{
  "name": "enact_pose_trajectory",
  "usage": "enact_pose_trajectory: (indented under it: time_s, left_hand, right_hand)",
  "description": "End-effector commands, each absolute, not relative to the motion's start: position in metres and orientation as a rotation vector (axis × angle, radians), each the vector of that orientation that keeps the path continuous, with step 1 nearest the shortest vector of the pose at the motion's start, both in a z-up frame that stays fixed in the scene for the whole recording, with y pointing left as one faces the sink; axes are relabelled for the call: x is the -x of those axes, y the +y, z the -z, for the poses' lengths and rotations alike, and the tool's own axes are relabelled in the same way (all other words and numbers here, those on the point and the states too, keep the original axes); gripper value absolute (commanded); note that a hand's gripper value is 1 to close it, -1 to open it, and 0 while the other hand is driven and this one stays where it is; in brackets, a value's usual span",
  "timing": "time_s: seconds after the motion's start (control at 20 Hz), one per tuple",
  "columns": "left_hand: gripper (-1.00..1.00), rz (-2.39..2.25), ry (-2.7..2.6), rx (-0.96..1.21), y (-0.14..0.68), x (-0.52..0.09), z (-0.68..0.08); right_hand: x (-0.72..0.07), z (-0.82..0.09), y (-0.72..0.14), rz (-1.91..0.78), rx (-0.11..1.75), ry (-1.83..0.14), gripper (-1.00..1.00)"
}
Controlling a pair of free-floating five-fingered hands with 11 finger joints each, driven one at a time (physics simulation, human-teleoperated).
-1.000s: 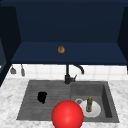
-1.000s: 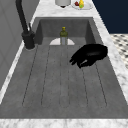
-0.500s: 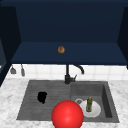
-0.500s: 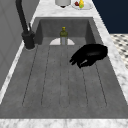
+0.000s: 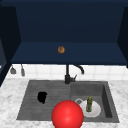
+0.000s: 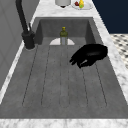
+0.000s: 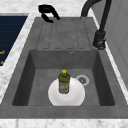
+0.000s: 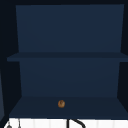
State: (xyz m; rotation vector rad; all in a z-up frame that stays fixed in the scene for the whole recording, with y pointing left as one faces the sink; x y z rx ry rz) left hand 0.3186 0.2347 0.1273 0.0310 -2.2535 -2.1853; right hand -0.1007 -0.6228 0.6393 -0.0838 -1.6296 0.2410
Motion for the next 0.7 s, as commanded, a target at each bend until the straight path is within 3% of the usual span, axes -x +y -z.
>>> enact_pose_trajectory:
  time_s: [0.0,0.65]
  left_hand:
    - [0.00,2.185,-2.253,-0.031,0.235,-0.319,-0.127]
    - [0.00,2.185,-2.253,-0.031,0.235,-0.319,-0.127]
  right_hand:
    - [0.089,-0.631,-0.644,-0.258,0.064,-1.613,1.00]
    - [0.061,-0.627,-0.689,-0.416,-0.120,-1.648,1.00]
